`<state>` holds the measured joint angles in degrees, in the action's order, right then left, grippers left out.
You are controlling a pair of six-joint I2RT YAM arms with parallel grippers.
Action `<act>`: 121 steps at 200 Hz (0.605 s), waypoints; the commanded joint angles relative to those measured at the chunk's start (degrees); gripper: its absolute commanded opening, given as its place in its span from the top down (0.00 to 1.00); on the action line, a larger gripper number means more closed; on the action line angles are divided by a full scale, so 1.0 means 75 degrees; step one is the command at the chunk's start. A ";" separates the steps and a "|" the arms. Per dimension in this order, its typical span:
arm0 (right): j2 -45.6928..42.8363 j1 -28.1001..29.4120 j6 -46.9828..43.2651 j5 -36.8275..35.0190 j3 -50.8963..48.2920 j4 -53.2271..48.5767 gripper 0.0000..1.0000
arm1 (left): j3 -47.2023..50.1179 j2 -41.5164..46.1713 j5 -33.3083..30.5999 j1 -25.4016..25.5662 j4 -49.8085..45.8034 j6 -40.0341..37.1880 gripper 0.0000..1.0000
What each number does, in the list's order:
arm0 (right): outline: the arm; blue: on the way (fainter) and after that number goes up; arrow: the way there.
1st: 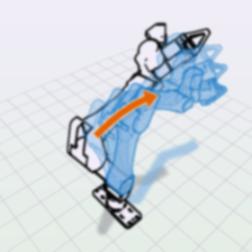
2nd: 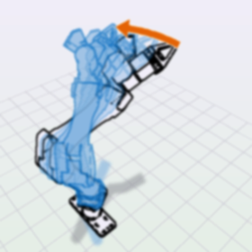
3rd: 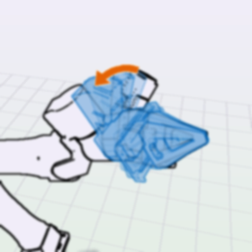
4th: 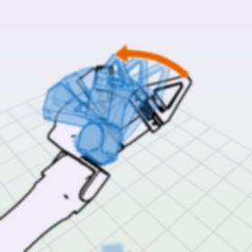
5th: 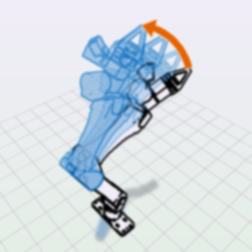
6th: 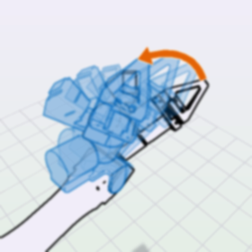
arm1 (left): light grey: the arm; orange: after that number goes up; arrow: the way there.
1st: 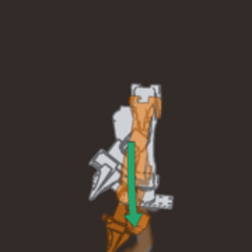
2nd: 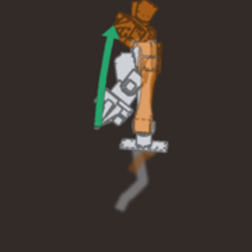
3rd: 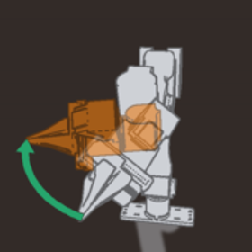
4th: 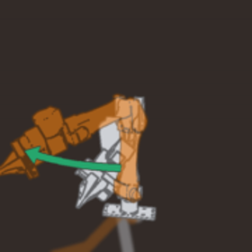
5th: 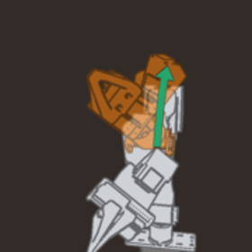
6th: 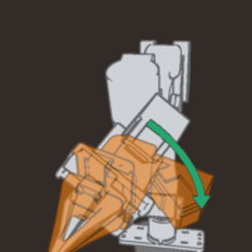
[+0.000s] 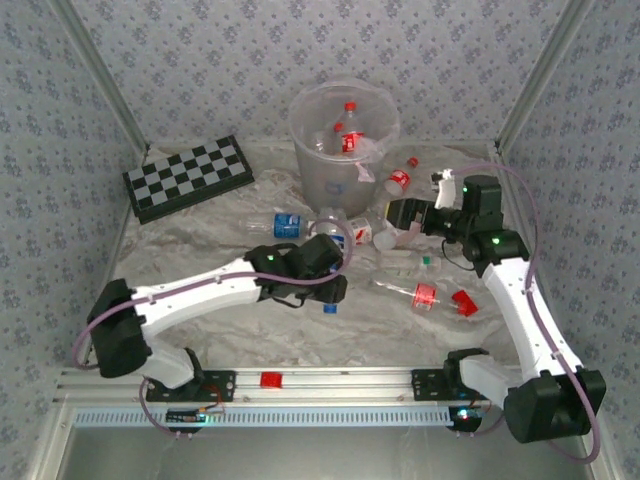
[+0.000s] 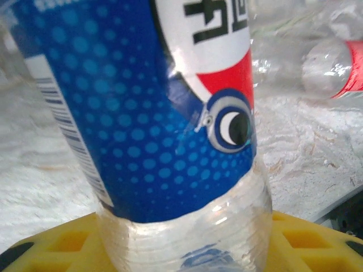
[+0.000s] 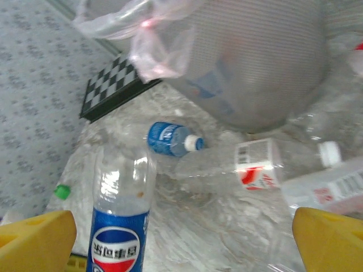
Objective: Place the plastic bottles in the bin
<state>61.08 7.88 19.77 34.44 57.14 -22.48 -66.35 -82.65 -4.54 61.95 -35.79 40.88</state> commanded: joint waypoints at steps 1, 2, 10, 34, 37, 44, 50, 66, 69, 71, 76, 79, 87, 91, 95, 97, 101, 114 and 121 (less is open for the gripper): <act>0.0021 0.0507 -0.0139 0.0272 -0.0082 0.0632 0.00 | 0.0477 0.0393 -0.0165 -0.0420 0.0606 -0.1386 0.66; 0.0028 0.0537 -0.0151 0.0260 -0.0077 0.0631 0.00 | 0.0495 0.0410 -0.0149 -0.0432 0.0650 -0.1444 0.67; 0.0079 0.0723 -0.0380 0.0279 -0.0042 0.0633 0.00 | 0.0696 0.0528 0.0009 -0.0526 0.1035 -0.1855 0.70; 0.0337 0.1016 -0.0043 0.0433 -0.0021 0.1100 0.00 | 0.1208 0.0877 0.0105 -0.0692 0.2071 -0.3035 0.73; 0.0378 0.1042 0.0041 0.0468 -0.0032 0.1215 0.00 | 0.1245 0.0911 0.0084 -0.0715 0.2162 -0.3123 0.73; 0.0497 0.1101 0.0211 0.0587 -0.0043 0.1460 0.00 | 0.1326 0.0962 0.0020 -0.0765 0.2335 -0.3313 0.75; 0.0605 0.1172 0.0298 0.0630 -0.0011 0.1588 0.00 | 0.1355 0.1006 0.0016 -0.0803 0.2431 -0.3438 0.77; 0.0984 0.1410 0.0264 0.0396 0.0267 0.1458 0.00 | 0.1424 0.1087 0.0147 -0.0864 0.2663 -0.3692 0.78; 0.1064 0.1450 0.0215 0.0323 0.0332 0.1378 0.00 | 0.1453 0.1108 0.0206 -0.0866 0.2708 -0.3734 0.78; 0.1119 0.1482 0.0180 0.0249 0.0395 0.1324 0.00 | 0.1470 0.1124 0.0244 -0.0872 0.2753 -0.3756 0.78; 0.1248 0.1547 0.0098 0.0137 0.0535 0.1184 0.00 | 0.1522 0.1148 0.0337 -0.0877 0.2842 -0.3812 0.78; 0.1328 0.1596 0.0060 0.0112 0.0611 0.1120 0.00 | 0.1557 0.1163 0.0390 -0.0875 0.2893 -0.3831 0.77; 0.1549 0.1678 0.0003 0.0155 0.0827 0.1024 0.00 | 0.1633 0.1200 0.0488 -0.0874 0.3029 -0.3900 0.78; 0.1652 0.1722 0.0001 0.0212 0.0913 0.1021 0.00 | 0.1675 0.1210 0.0515 -0.0872 0.3073 -0.3920 0.77; 0.1744 0.1762 0.0010 0.0250 0.1004 0.1027 0.00 | 0.1702 0.1229 0.0538 -0.0877 0.3120 -0.3952 0.78; 0.1793 0.1785 0.0012 0.0272 0.1034 0.1034 0.00 | 0.1714 0.1228 0.0550 -0.0872 0.3134 -0.3966 0.77; 0.1887 0.1842 0.0012 0.0299 0.1103 0.1029 0.00 | 0.1735 0.1241 0.0565 -0.0877 0.3176 -0.3992 0.78; 0.2130 0.1980 -0.0040 0.0424 0.1354 0.1002 0.02 | 0.1772 0.1221 0.0591 -0.0878 0.3254 -0.4039 0.78; 0.2227 0.2029 -0.0018 0.0475 0.1425 0.1044 0.03 | 0.1741 0.1183 0.0599 -0.0878 0.3227 -0.4060 0.78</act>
<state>75.85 21.69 20.23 36.49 63.68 -14.74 -53.36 -74.67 -1.96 55.48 -15.25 13.67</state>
